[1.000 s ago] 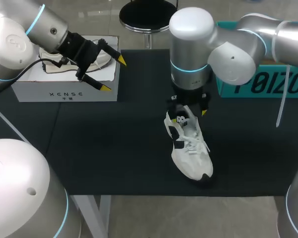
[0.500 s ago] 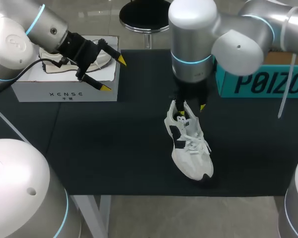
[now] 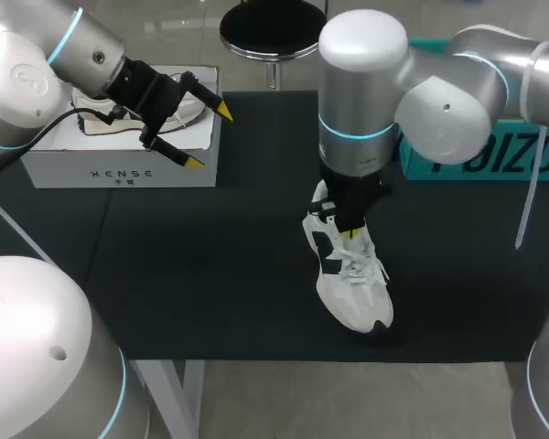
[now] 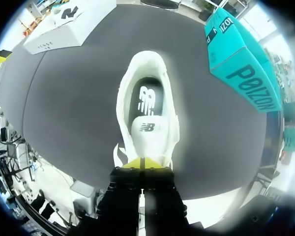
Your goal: Take the shoe out of the shoebox, open the shoe tongue, remove and reinsert the insole, then place the shoe into the shoebox
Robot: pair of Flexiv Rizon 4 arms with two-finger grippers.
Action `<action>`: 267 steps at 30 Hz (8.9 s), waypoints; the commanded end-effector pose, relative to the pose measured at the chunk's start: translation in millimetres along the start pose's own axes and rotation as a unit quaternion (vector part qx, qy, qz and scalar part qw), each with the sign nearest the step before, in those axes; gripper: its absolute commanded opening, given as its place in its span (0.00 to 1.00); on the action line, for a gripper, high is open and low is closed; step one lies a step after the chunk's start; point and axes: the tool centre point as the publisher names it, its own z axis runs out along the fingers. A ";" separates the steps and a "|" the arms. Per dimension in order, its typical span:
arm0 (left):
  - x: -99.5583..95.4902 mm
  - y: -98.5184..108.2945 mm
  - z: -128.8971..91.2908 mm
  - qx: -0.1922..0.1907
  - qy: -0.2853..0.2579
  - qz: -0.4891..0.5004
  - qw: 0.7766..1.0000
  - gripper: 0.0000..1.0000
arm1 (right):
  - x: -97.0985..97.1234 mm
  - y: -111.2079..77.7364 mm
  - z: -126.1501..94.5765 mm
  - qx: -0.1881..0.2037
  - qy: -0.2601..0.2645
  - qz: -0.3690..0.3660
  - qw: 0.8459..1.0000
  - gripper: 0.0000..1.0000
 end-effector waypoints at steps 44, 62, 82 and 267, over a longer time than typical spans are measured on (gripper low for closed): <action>-0.6 0.1 0.2 -0.001 0.002 0.000 1.000 1.00 | -21.8 63.9 -49.9 0.052 0.248 -0.453 0.855 0.00; -0.6 0.1 0.2 -0.001 0.002 0.000 1.000 1.00 | -21.5 76.6 -63.4 0.035 0.071 -0.626 0.776 0.00; -0.6 0.1 0.2 -0.001 0.002 0.000 1.000 1.00 | -17.0 100.0 -36.8 0.000 0.027 -0.624 0.781 0.00; -0.6 0.1 0.2 -0.001 0.002 0.000 1.000 1.00 | -129.5 105.2 -178.2 0.137 -0.038 -0.250 0.958 0.00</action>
